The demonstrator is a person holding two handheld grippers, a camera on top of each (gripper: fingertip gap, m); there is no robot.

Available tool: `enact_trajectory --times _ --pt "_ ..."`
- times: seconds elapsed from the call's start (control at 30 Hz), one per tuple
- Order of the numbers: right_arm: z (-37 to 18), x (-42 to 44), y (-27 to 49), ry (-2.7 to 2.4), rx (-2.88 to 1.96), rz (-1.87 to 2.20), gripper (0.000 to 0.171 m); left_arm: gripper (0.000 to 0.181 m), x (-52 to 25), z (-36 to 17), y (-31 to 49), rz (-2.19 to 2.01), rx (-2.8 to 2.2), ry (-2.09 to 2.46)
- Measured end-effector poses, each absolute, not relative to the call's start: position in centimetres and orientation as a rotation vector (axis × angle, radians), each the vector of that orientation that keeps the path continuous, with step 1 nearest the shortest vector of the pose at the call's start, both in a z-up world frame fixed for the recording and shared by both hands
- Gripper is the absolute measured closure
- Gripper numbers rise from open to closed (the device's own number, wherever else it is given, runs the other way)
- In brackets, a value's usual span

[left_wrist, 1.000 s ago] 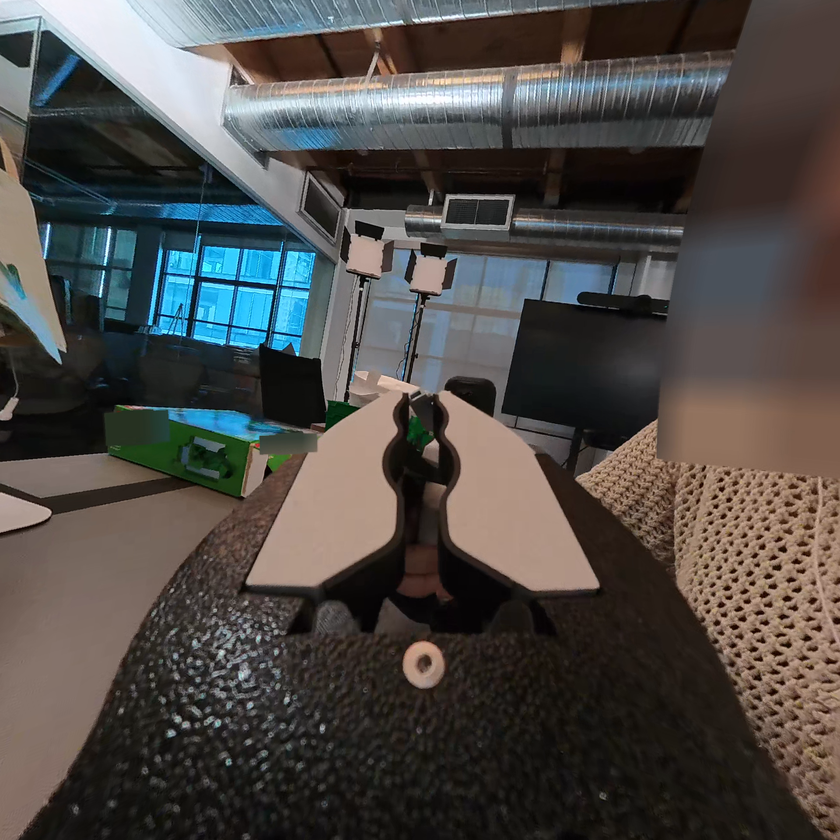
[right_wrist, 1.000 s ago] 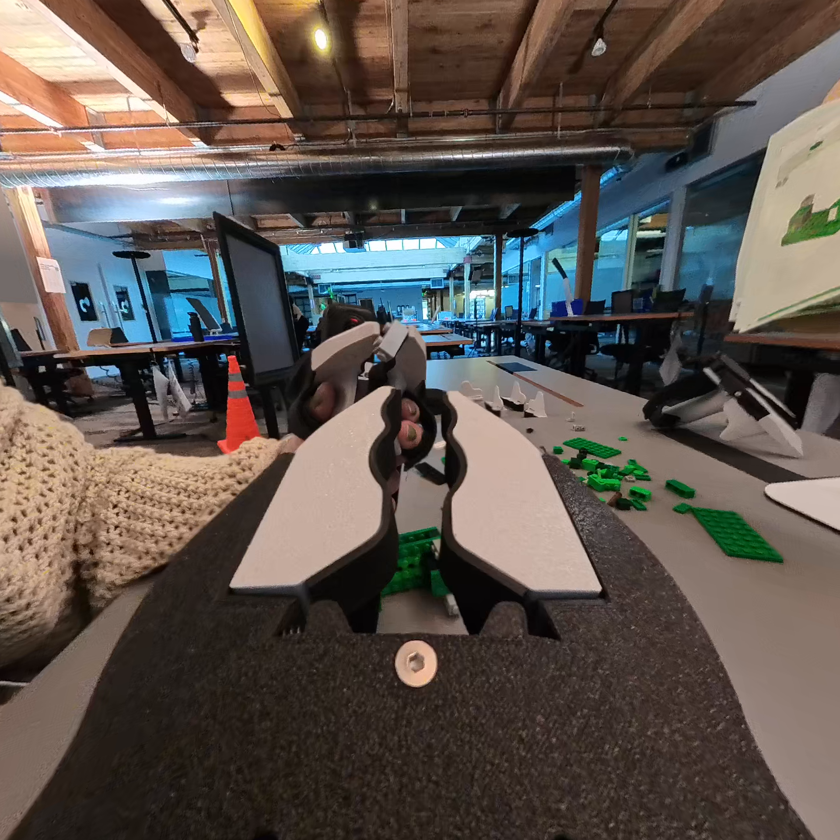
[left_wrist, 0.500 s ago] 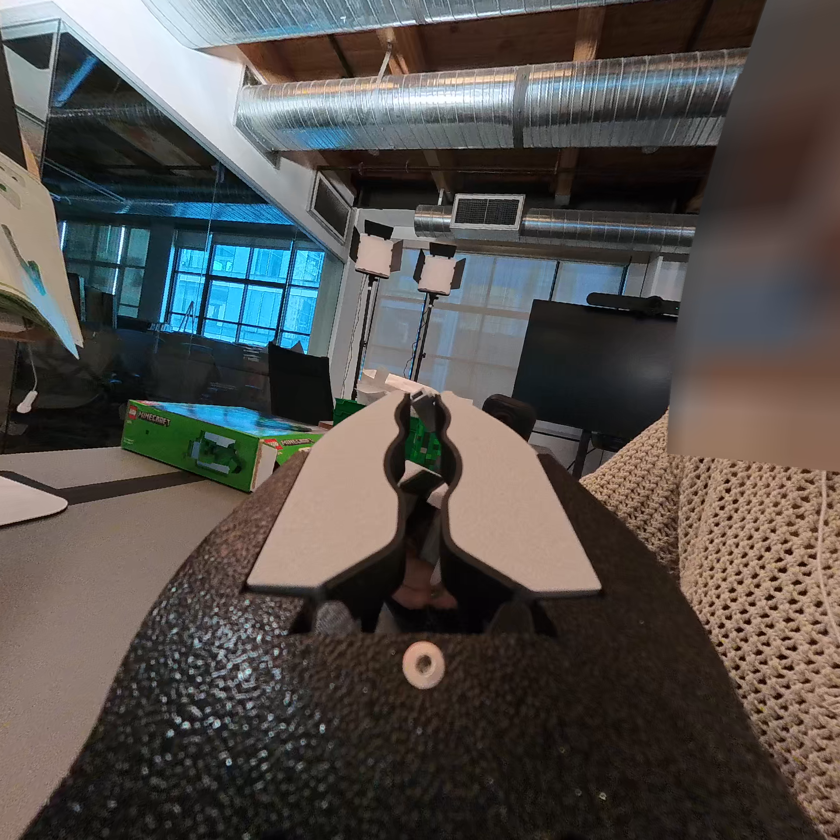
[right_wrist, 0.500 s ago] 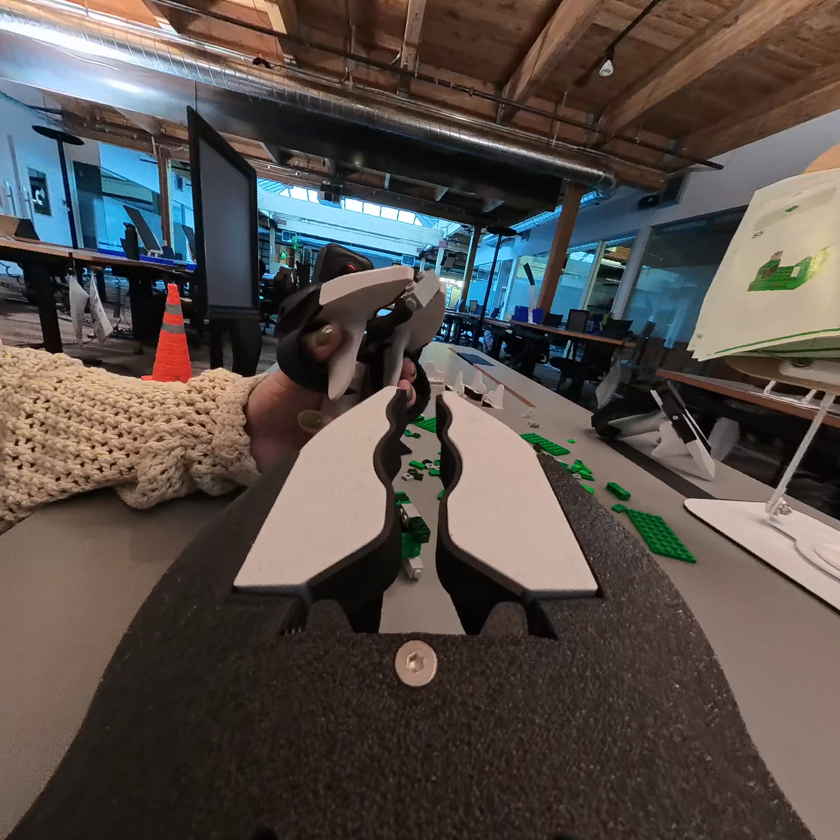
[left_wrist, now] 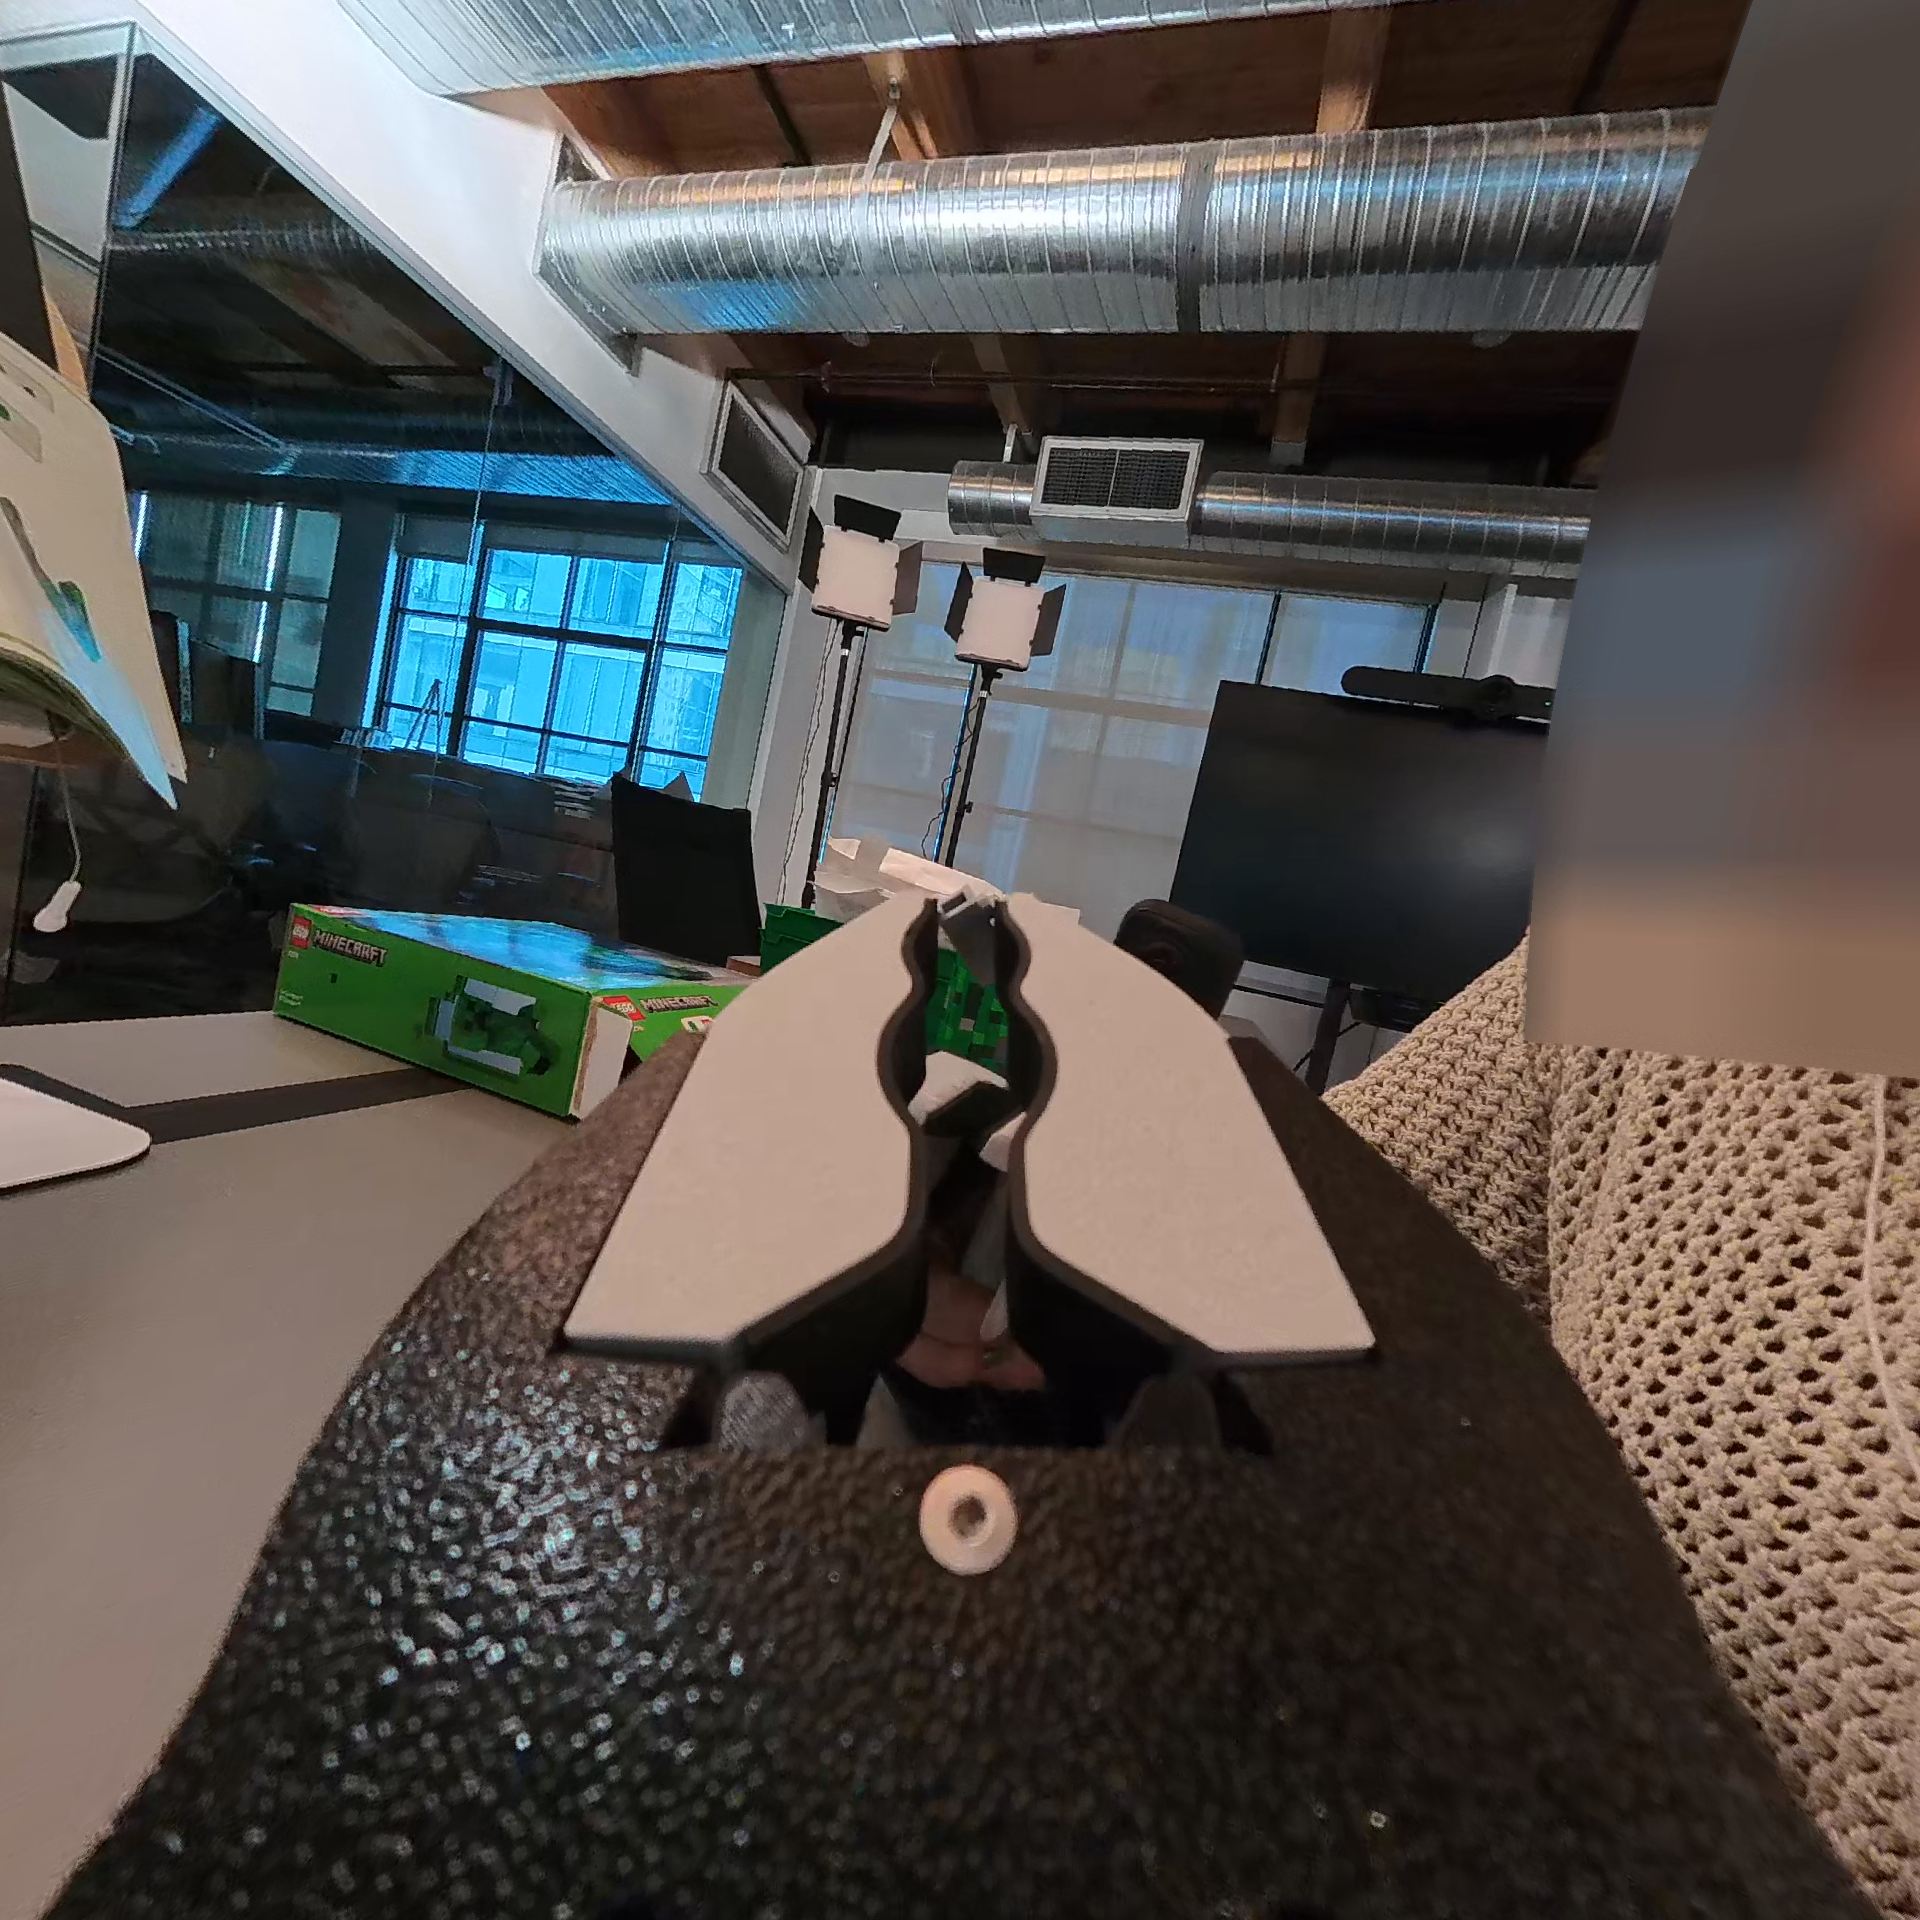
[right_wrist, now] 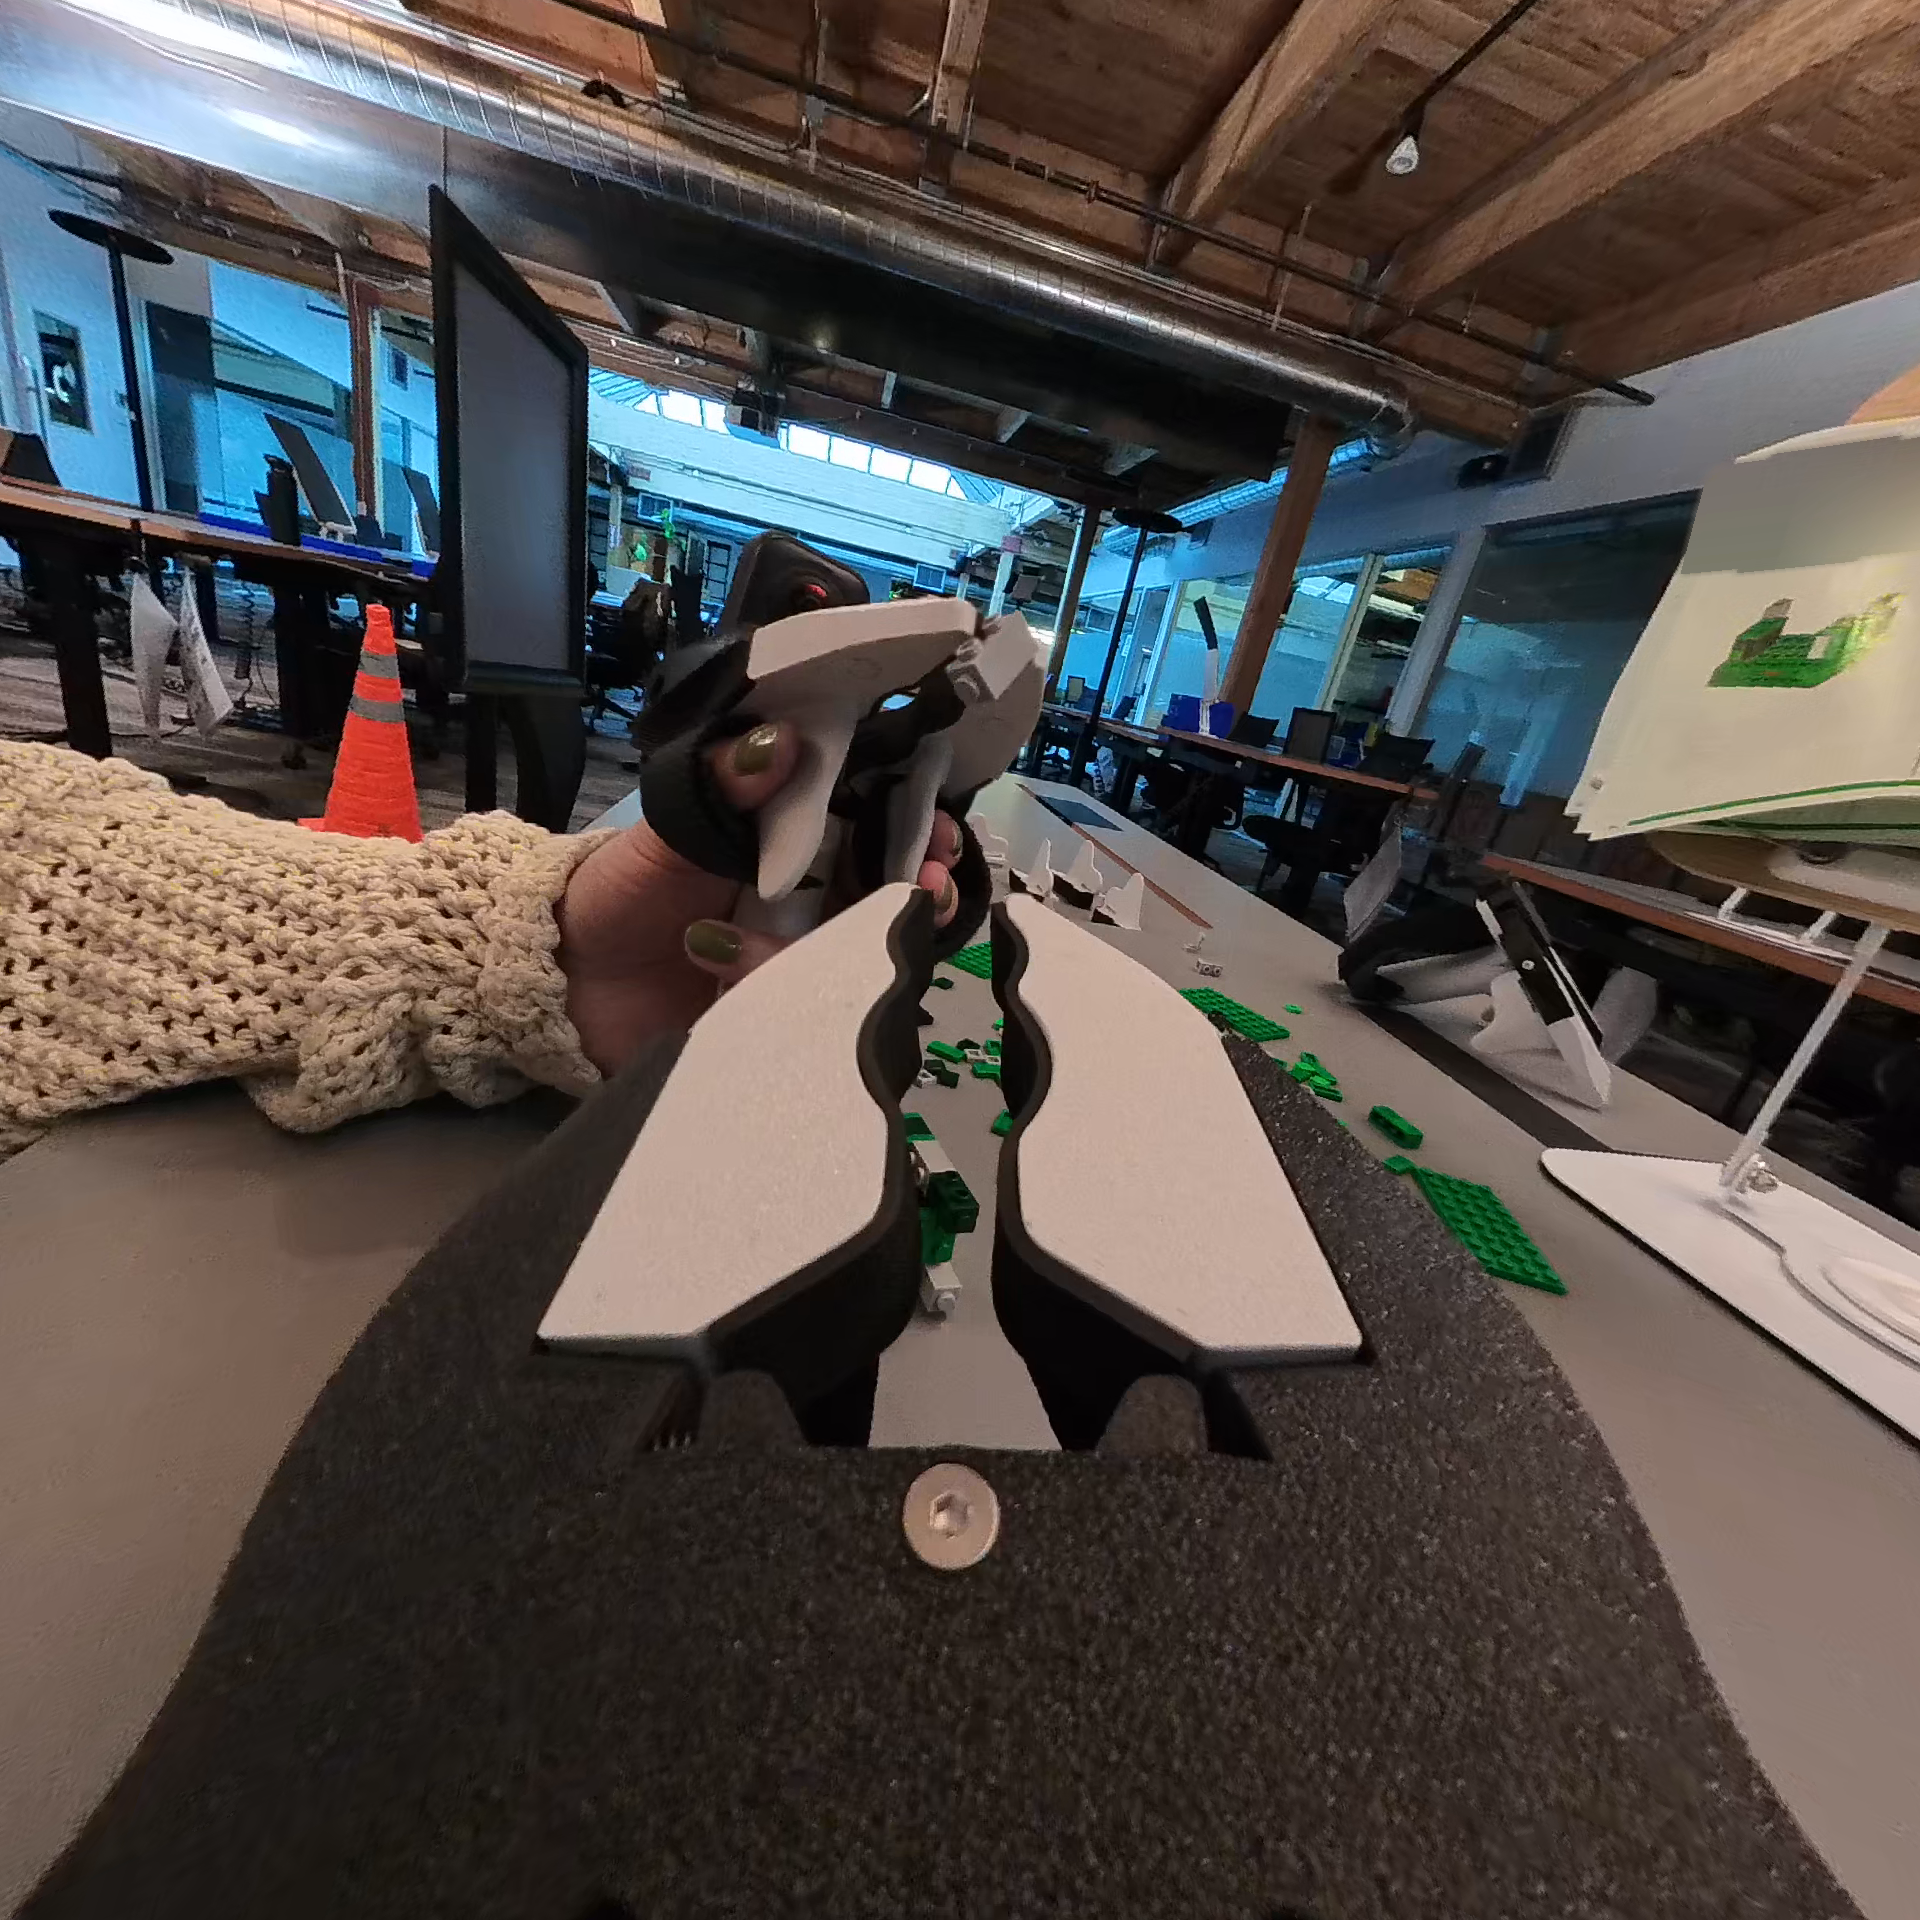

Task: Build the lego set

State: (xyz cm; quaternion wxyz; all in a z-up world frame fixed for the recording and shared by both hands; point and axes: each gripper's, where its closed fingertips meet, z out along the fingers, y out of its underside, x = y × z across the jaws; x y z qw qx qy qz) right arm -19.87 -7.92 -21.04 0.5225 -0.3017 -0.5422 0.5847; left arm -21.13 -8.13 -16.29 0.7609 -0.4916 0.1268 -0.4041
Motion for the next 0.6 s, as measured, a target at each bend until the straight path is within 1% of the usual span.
enact_trajectory --times 0.6 --pt "-21.2 -19.97 -7.97 -1.309 -0.725 1.387 0.162 0.171 -21.28 -16.3 -8.09 -0.881 -1.072 0.267"
